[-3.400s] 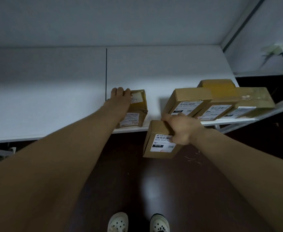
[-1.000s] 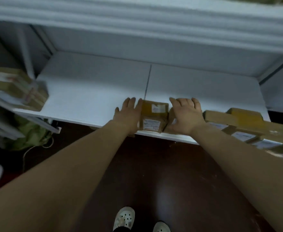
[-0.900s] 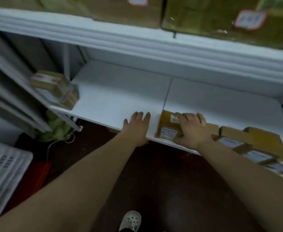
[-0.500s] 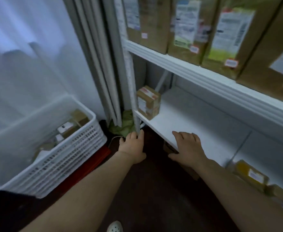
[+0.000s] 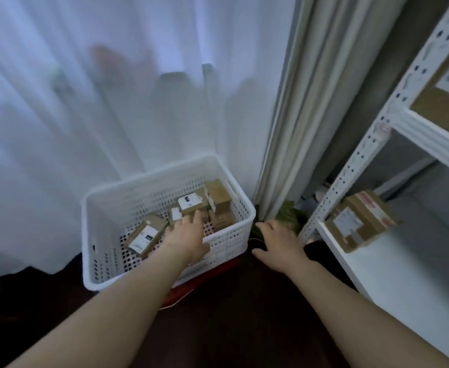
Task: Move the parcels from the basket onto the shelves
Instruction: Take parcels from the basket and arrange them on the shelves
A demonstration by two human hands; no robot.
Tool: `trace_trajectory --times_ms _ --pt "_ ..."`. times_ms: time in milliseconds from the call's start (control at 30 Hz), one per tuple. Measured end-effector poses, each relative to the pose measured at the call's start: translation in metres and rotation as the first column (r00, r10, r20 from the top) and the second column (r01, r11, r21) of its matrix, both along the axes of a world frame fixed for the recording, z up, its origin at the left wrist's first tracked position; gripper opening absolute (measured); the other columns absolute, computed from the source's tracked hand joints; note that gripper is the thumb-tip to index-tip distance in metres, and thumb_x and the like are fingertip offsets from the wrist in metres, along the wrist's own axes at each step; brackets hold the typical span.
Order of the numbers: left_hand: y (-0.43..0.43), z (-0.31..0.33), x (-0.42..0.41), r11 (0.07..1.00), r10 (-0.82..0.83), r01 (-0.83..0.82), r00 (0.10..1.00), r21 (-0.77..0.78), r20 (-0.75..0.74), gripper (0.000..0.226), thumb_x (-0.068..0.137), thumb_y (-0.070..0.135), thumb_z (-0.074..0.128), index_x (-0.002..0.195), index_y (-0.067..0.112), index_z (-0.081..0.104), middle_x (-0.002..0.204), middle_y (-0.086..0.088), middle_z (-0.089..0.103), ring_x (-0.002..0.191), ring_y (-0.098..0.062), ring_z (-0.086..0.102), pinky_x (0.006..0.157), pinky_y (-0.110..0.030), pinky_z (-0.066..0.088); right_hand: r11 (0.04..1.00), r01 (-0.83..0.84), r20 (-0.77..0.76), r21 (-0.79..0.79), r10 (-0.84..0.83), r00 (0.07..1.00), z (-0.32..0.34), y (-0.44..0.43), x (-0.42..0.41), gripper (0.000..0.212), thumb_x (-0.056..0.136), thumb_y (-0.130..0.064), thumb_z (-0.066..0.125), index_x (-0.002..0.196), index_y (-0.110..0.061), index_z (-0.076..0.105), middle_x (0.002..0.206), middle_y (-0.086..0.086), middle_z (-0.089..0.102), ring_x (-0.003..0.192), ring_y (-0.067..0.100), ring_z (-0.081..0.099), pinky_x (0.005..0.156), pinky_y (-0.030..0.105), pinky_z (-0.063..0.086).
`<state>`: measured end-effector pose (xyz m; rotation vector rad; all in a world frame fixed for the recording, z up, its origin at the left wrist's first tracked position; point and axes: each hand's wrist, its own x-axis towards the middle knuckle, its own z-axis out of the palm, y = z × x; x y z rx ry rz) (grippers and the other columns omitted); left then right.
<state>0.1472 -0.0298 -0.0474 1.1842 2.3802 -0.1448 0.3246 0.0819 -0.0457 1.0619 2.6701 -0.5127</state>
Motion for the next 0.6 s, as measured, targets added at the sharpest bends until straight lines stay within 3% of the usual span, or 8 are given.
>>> trace_trajectory --times_ms 333,600 --pt "0.064 -0.071 -0.139 0.974 0.221 -0.215 0.971 -0.066 0.087 0.081 0.092 0.041 0.055 0.152 0.014 0.008 0.153 -0.014 0.022 0.137 -0.031 0.030 0.107 -0.041 0.036 0.988 -0.075 0.026 -0.137 0.079 0.997 -0.099 0.114 -0.180 0.036 0.100 -0.022 0.043 0.135 -0.014 0.041 0.140 0.005 0.035 0.120 0.023 0.046 0.094 0.035 0.044" --pt "0.103 -0.167 -0.215 0.931 0.363 -0.347 0.912 -0.113 0.190 0.072 0.094 0.036 0.053 0.151 0.016 0.013 0.142 -0.012 0.039 0.121 -0.028 0.048 0.092 -0.035 0.044 0.982 -0.082 0.145 -0.169 0.107 0.984 -0.206 0.176 -0.283 0.031 0.096 -0.010 0.044 0.127 -0.005 0.045 0.132 0.014 0.040 0.117 0.029 0.045 0.093 0.038 0.045"
